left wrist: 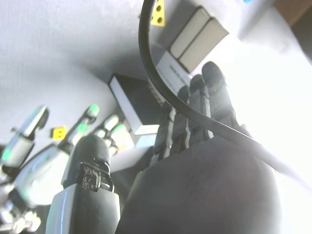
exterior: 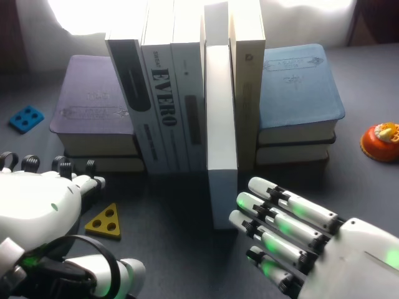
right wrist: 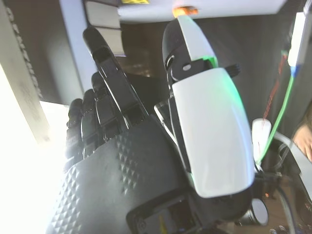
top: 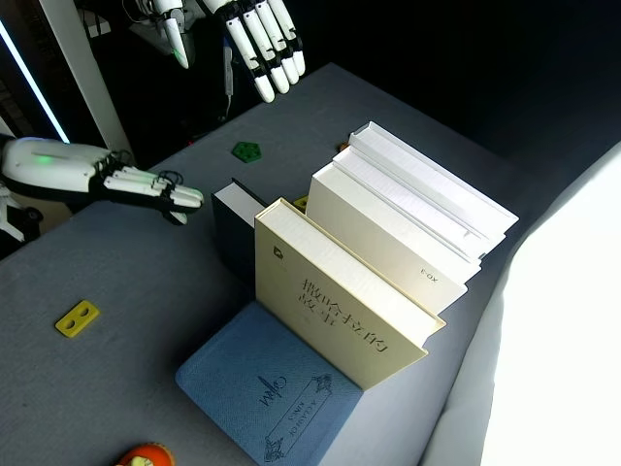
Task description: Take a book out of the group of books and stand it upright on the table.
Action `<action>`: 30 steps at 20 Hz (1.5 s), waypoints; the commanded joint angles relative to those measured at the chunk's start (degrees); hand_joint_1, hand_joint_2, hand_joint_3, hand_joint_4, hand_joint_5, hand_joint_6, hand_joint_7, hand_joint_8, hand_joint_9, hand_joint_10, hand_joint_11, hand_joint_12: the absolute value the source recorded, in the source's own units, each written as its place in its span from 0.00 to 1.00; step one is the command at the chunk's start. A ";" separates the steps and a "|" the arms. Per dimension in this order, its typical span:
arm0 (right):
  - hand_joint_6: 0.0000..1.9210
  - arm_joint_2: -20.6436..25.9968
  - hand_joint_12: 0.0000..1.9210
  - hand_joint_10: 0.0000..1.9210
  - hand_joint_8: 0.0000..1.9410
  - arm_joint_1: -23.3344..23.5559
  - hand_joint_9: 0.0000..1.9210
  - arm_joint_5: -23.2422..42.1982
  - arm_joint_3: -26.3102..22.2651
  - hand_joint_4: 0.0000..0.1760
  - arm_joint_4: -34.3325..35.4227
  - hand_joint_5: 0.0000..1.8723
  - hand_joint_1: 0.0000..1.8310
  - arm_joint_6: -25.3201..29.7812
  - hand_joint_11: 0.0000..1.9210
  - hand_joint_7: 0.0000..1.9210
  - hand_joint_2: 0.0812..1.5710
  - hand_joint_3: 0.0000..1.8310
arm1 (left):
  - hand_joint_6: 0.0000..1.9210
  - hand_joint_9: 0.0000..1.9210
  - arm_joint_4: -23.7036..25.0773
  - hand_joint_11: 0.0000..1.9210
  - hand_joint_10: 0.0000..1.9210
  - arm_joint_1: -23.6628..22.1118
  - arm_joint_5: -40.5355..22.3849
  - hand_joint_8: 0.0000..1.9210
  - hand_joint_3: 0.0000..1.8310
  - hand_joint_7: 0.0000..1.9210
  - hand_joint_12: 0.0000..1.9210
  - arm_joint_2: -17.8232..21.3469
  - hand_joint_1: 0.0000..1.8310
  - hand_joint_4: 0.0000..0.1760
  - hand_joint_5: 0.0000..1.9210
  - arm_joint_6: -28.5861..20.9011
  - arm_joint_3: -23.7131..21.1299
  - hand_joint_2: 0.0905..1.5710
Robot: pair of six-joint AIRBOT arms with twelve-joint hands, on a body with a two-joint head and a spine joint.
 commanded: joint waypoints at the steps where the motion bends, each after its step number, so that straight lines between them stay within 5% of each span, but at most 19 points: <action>1: 0.05 0.75 0.00 0.00 0.00 0.57 0.00 6.83 -1.34 0.00 -3.84 0.33 0.01 0.07 0.00 0.05 0.78 0.00 | 0.00 0.04 4.40 0.00 0.00 -0.31 0.30 0.00 0.00 0.03 0.19 0.00 0.10 0.13 0.04 -0.16 -0.17 0.83; 5: 0.04 5.94 0.00 0.00 0.01 1.15 0.00 10.51 -6.45 0.00 -6.17 0.32 0.01 0.06 0.00 0.06 0.77 0.00 | 0.00 0.04 4.40 0.00 0.00 -0.31 0.30 0.00 0.00 0.03 0.18 0.00 0.10 0.10 0.04 -0.16 -0.15 0.84; 10: 0.01 13.98 0.00 0.01 0.02 1.70 0.02 11.22 -9.09 0.00 -10.35 0.25 0.00 7.31 0.00 0.09 0.78 0.00 | 0.01 0.07 4.48 0.00 0.01 -0.31 0.30 0.01 0.00 0.08 0.22 0.01 0.09 0.11 0.06 -0.16 -0.07 0.84; 13: 0.00 19.04 0.01 0.03 0.02 2.78 0.09 10.83 -9.37 0.00 -13.33 0.22 0.05 13.79 0.01 0.13 0.77 0.00 | 0.01 0.17 4.96 0.00 0.02 -0.24 0.30 0.01 0.00 0.16 0.49 0.01 0.07 0.12 0.12 -0.16 0.00 0.83; 14: 0.00 20.99 0.24 0.05 0.02 4.11 0.14 9.40 -9.36 0.00 -13.33 0.23 0.05 16.65 0.00 0.20 0.77 0.00 | 0.02 0.26 5.18 0.01 0.05 -0.23 0.31 0.02 0.00 0.27 0.64 0.01 0.06 0.00 0.19 -0.16 0.01 0.84; 15: 0.02 22.58 0.53 0.09 0.03 5.35 0.21 8.27 -9.34 0.00 -13.32 0.27 0.07 18.67 0.00 0.27 0.76 0.00 | 0.02 0.32 5.32 0.03 0.06 -0.24 0.31 0.02 0.00 0.36 0.71 0.00 0.07 0.00 0.26 -0.15 0.00 0.84; 16: 0.04 23.85 0.71 0.26 0.05 6.37 0.23 7.78 -9.33 0.00 -13.13 0.30 0.06 20.55 0.00 0.34 0.77 0.00 | 0.02 0.38 5.34 0.07 0.10 -0.24 0.31 0.03 0.00 0.43 0.74 0.00 0.09 0.00 0.32 -0.15 -0.01 0.83; 17: 0.06 25.34 0.80 0.42 0.07 7.26 0.22 7.85 -9.33 0.00 -13.09 0.32 0.06 22.18 0.00 0.38 0.77 0.00 | 0.01 0.38 5.34 0.10 0.19 -0.24 0.31 0.02 0.00 0.47 0.77 0.00 0.11 0.00 0.37 -0.15 -0.01 0.83; 20: 0.07 27.49 0.82 0.49 0.08 7.76 0.20 7.83 -9.33 0.00 -11.64 0.32 0.06 22.82 0.00 0.38 0.77 0.00 | 0.00 0.36 5.47 0.10 0.26 -0.19 0.31 0.01 0.00 0.48 0.78 0.02 0.12 0.00 0.38 -0.13 0.01 0.83; 21: 0.15 28.23 0.88 0.59 0.21 8.61 0.23 6.61 -9.33 0.00 -10.45 0.36 0.08 22.85 0.04 0.39 0.77 0.00 | 0.01 0.36 5.49 0.14 0.36 -0.19 0.31 0.02 0.00 0.50 0.79 0.02 0.13 0.00 0.42 -0.13 0.01 0.83; 22: 0.15 28.59 0.88 0.59 0.21 9.30 0.23 5.29 -9.29 0.00 -9.61 0.36 0.08 22.86 0.04 0.39 0.77 0.00 | 0.01 0.36 5.49 0.14 0.36 -0.19 0.31 0.02 0.00 0.50 0.79 0.02 0.13 0.00 0.42 -0.13 0.02 0.83; 23: 0.40 29.02 1.00 0.78 0.52 10.58 0.27 3.51 -8.87 0.00 -8.51 0.39 0.04 24.16 0.11 0.39 0.78 0.00 | 0.45 0.29 5.50 0.20 0.75 -0.20 0.30 0.63 0.00 0.34 0.92 0.02 0.16 0.00 0.35 -0.13 0.02 0.83; 24: 0.51 29.25 1.00 0.85 0.63 11.54 0.29 1.76 -8.29 0.00 -8.44 0.38 0.04 25.85 0.15 0.39 0.79 0.00 | 0.68 0.28 5.51 0.19 0.89 -0.21 0.30 0.82 0.00 0.31 0.99 0.02 0.17 0.00 0.30 -0.13 0.01 0.84; 26: 0.54 29.28 1.00 0.98 0.70 14.99 0.40 -2.54 -7.17 0.00 -7.67 0.44 0.05 28.06 0.24 0.49 0.78 0.00 | 0.81 0.31 5.58 0.22 0.98 -0.25 0.30 0.88 0.00 0.38 1.00 0.01 0.10 0.00 0.36 -0.08 0.00 0.86; 30: 0.63 28.41 1.00 1.00 0.77 22.64 0.49 -16.23 -5.43 0.00 -1.06 0.51 0.03 26.82 0.30 0.56 0.78 0.00 | 0.90 0.38 5.58 0.30 1.00 -0.28 0.30 0.94 0.00 0.45 1.00 0.00 0.10 0.00 0.38 0.02 -0.03 0.86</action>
